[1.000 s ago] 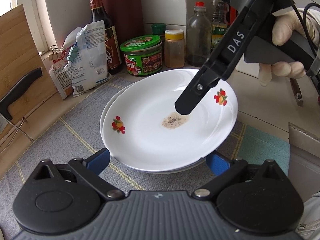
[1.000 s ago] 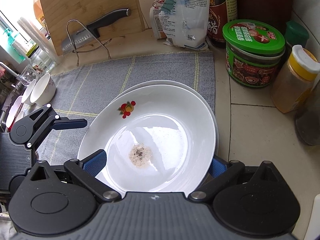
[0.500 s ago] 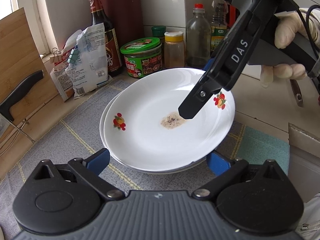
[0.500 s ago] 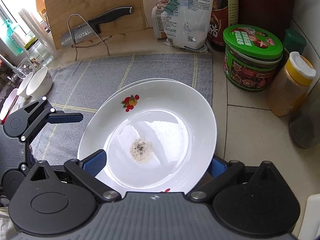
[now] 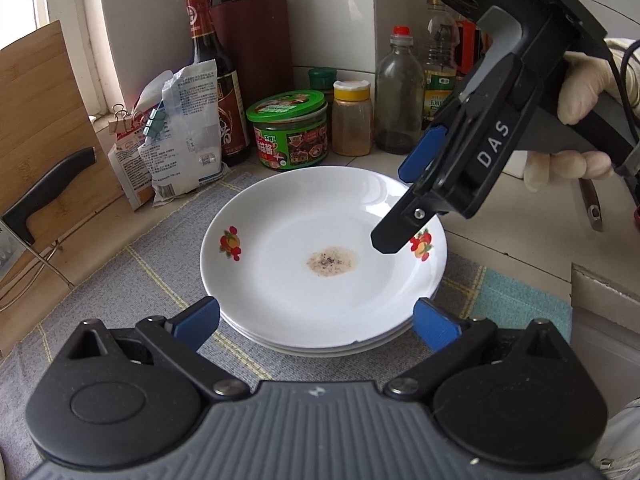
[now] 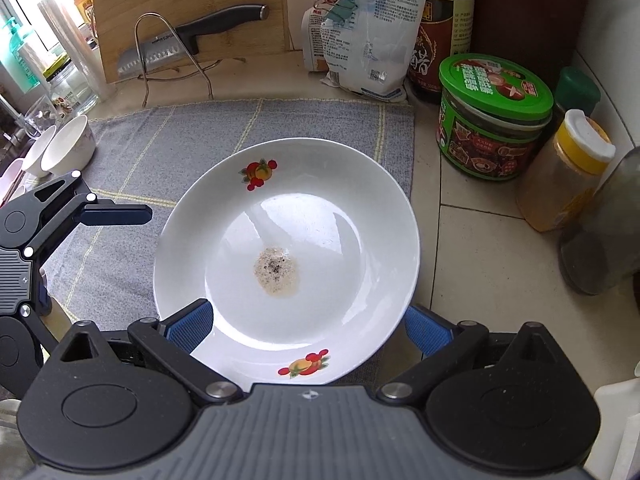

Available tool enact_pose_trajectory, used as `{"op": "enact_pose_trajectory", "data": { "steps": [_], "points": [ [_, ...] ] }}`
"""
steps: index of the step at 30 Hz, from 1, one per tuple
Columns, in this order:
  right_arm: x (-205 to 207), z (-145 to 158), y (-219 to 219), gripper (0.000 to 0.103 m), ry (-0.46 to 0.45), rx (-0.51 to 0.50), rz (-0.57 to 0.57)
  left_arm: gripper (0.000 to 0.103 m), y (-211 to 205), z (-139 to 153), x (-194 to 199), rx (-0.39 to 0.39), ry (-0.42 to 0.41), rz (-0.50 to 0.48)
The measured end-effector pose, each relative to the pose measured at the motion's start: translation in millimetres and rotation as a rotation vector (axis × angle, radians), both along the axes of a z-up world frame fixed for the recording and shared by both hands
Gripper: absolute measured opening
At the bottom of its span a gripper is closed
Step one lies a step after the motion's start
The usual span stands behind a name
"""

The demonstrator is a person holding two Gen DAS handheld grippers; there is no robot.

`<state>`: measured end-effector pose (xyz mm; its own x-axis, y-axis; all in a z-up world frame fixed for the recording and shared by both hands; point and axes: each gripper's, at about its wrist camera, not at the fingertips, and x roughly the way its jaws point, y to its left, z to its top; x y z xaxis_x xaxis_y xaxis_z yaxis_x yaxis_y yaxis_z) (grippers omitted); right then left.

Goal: Organize plates and bowls
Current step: 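Lower the stained plate with the right gripper onto the plate stack, then open the right gripper and pull it back from the plate stack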

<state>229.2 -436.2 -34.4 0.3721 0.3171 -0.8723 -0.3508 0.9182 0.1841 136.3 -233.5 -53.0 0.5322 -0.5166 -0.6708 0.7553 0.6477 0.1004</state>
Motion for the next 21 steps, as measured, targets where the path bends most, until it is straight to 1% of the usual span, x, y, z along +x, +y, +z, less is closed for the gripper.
{"op": "enact_pose_trajectory", "data": {
  "steps": [2,5,8,11,14,19,20,21],
  "points": [
    [-1.3,3.4,2.3,0.103,-0.033,-0.013,0.005,0.102,2.1,2.2,-2.4,-0.010,-0.014,0.015],
    [-3.4,7.9,6.3,0.103,-0.079,-0.023,0.017,0.102,7.8,6.9,-4.0,-0.035,-0.011,0.045],
    [-5.0,13.2,11.1,0.103,-0.124,-0.024,0.028,0.102,13.3,11.6,-6.8,-0.042,-0.024,0.086],
    [-5.4,18.8,18.3,0.103,-0.180,-0.033,0.035,0.102,21.4,17.6,-8.7,-0.051,-0.026,0.140],
    [-4.6,25.3,25.7,0.103,-0.230,-0.024,0.047,0.102,30.7,26.5,-16.6,-0.066,-0.054,0.198],
    [-7.2,37.4,44.5,0.103,-0.329,-0.022,0.111,0.102,56.7,57.6,-34.4,-0.107,-0.136,0.314],
    [-7.9,39.5,49.0,0.103,-0.343,-0.019,0.131,0.102,61.3,60.6,-35.1,-0.101,-0.136,0.339],
    [-8.1,40.7,52.8,0.103,-0.353,-0.014,0.148,0.102,66.3,61.4,-34.6,-0.096,-0.117,0.358]
  ]
}}
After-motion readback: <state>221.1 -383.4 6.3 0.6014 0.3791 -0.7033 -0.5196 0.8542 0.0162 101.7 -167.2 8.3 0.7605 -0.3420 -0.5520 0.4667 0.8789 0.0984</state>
